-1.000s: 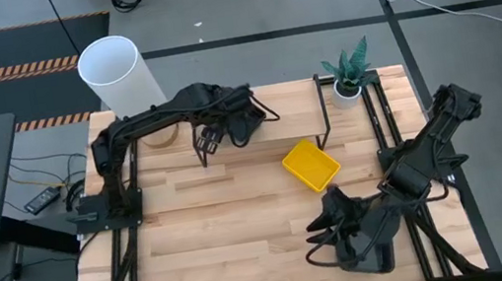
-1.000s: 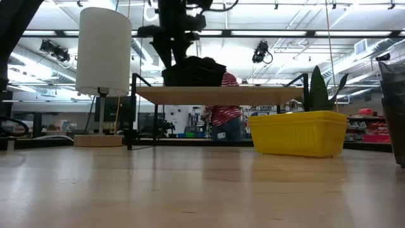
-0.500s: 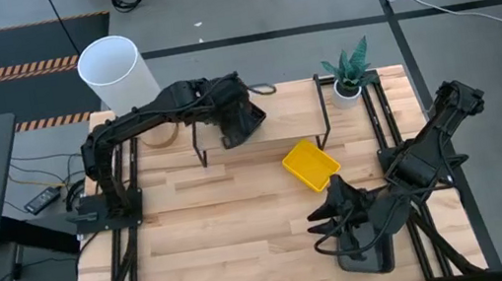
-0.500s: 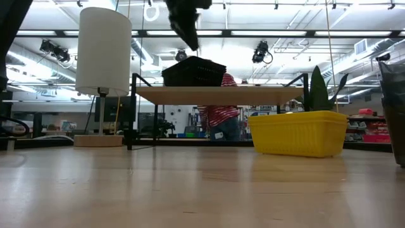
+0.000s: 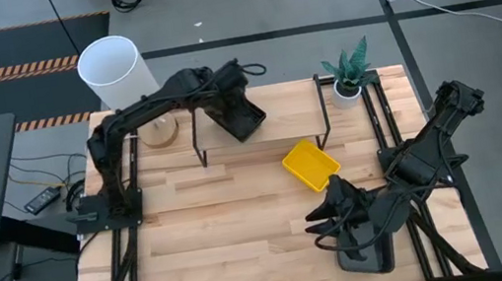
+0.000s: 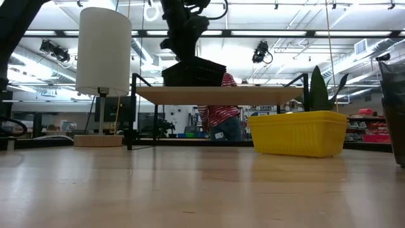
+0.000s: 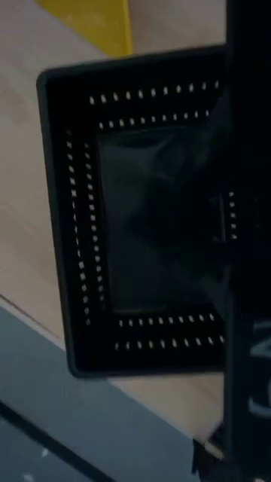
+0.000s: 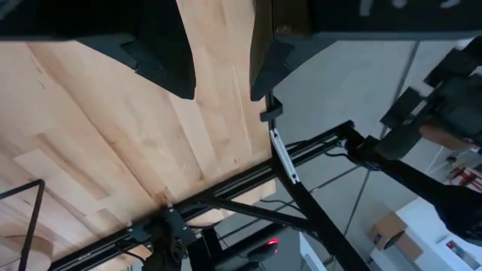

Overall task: Stack baskets on shelf by color
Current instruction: Put the stacked black bin on the shelf

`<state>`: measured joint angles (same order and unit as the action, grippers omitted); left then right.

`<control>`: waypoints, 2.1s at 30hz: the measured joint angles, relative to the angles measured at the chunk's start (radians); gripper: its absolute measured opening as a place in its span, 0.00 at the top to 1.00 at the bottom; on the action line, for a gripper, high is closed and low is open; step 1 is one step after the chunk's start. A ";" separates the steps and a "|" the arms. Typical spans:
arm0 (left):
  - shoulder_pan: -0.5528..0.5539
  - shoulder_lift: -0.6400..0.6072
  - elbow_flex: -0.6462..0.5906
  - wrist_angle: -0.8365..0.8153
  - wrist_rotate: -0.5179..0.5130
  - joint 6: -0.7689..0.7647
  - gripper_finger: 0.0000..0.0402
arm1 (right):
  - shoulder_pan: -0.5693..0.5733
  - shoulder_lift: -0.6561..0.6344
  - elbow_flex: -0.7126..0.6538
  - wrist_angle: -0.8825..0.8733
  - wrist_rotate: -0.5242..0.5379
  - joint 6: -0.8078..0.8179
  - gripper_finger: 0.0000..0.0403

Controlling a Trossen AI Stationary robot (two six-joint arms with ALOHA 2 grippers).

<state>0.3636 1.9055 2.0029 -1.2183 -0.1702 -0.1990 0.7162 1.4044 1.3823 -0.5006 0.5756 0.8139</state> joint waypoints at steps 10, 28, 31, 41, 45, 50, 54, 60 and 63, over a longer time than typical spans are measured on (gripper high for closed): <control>0.106 -0.009 0.006 -0.029 -0.032 0.020 0.70 | 0.000 0.000 0.000 0.007 0.000 0.021 0.67; 0.049 -0.016 0.008 0.112 0.146 0.266 0.63 | -0.005 0.001 0.000 -0.016 0.023 0.018 0.67; -0.002 -0.016 0.008 0.046 0.198 0.265 0.66 | -0.003 0.001 0.000 -0.028 0.023 0.027 0.67; -0.072 -0.009 0.007 -0.158 0.117 0.318 0.71 | 0.000 0.001 0.000 -0.029 0.023 0.025 0.67; -0.071 -0.013 0.006 -0.179 0.090 0.362 0.71 | 0.000 0.001 0.000 -0.004 0.023 0.024 0.67; -0.072 -0.017 0.006 -0.208 0.028 0.432 0.71 | 0.004 0.001 0.000 0.000 0.024 0.032 0.67; -0.077 -0.017 0.012 -0.210 0.029 0.451 0.71 | 0.003 0.001 0.000 -0.001 0.026 0.043 0.67; -0.122 -0.016 0.074 -0.185 -0.009 0.447 0.71 | 0.003 0.001 0.000 -0.001 0.026 0.046 0.67; -0.147 -0.019 0.095 -0.133 -0.037 0.446 0.71 | 0.003 0.001 0.000 -0.001 0.027 0.039 0.67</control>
<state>0.2170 1.8866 2.0979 -1.3513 -0.2073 0.2471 0.7197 1.4055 1.3823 -0.5018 0.6022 0.8527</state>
